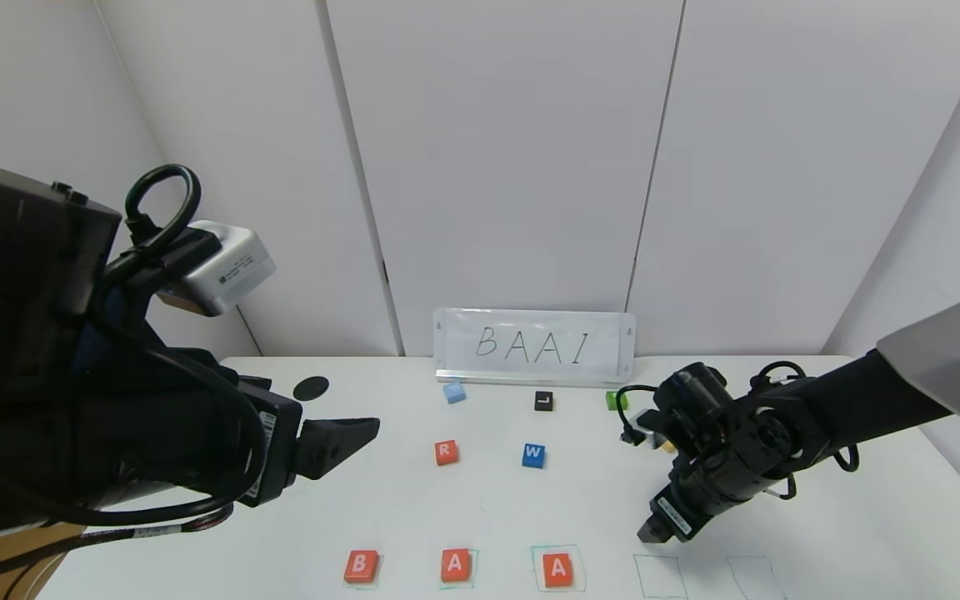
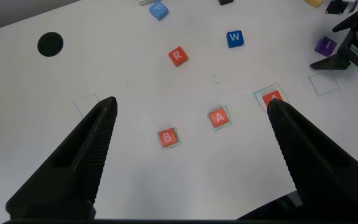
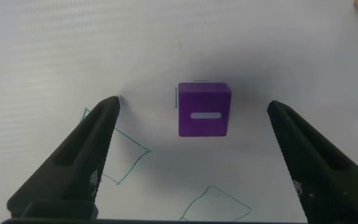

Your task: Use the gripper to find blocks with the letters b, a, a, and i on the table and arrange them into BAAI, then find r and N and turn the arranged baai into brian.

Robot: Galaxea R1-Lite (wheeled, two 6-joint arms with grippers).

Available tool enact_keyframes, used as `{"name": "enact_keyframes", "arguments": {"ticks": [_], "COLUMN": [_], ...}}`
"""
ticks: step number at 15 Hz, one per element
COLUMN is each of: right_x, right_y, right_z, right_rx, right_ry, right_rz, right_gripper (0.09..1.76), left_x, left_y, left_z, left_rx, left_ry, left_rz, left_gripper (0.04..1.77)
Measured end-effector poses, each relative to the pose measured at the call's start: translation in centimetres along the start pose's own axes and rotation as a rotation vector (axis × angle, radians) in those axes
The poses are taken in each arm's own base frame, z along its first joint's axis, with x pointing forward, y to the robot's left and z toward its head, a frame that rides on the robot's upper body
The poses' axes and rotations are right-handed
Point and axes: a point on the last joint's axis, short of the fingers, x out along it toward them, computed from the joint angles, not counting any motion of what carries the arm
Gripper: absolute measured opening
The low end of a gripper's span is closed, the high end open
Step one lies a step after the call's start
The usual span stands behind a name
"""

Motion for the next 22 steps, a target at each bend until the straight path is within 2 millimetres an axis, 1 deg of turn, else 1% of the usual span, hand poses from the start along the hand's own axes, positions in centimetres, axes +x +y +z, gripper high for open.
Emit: {"name": "enact_keyframes", "arguments": {"ticks": [2, 6, 9, 10, 19, 22], "right_x": [0.06, 0.06, -0.02, -0.07, -0.25, -0.67], "right_y": [-0.01, 0.15, 0.19, 0.19, 0.36, 0.34], "right_z": [-0.05, -0.19, -0.23, -0.22, -0.21, -0.35], "right_rx": [0.001, -0.003, -0.004, -0.004, -0.011, -0.087], "right_ry": [0.003, 0.009, 0.009, 0.008, 0.007, 0.009], "right_rz": [0.001, 0.004, 0.004, 0.003, 0.005, 0.004], "right_gripper": [1.71, 1.11, 0.79, 0.53, 0.53, 0.52], "left_x": [0.02, 0.07, 0.10, 0.10, 0.19, 0.25], "left_y": [-0.02, -0.05, -0.06, -0.05, -0.07, -0.08], "left_z": [0.00, -0.01, -0.01, -0.02, -0.11, -0.16], "left_rx": [0.001, 0.001, 0.002, 0.002, 0.004, 0.007], "left_ry": [0.001, 0.002, 0.003, 0.004, 0.008, 0.012], "left_rz": [0.000, -0.001, -0.002, -0.002, -0.001, -0.001], "left_gripper": [1.72, 1.72, 1.72, 1.72, 1.72, 1.72]}}
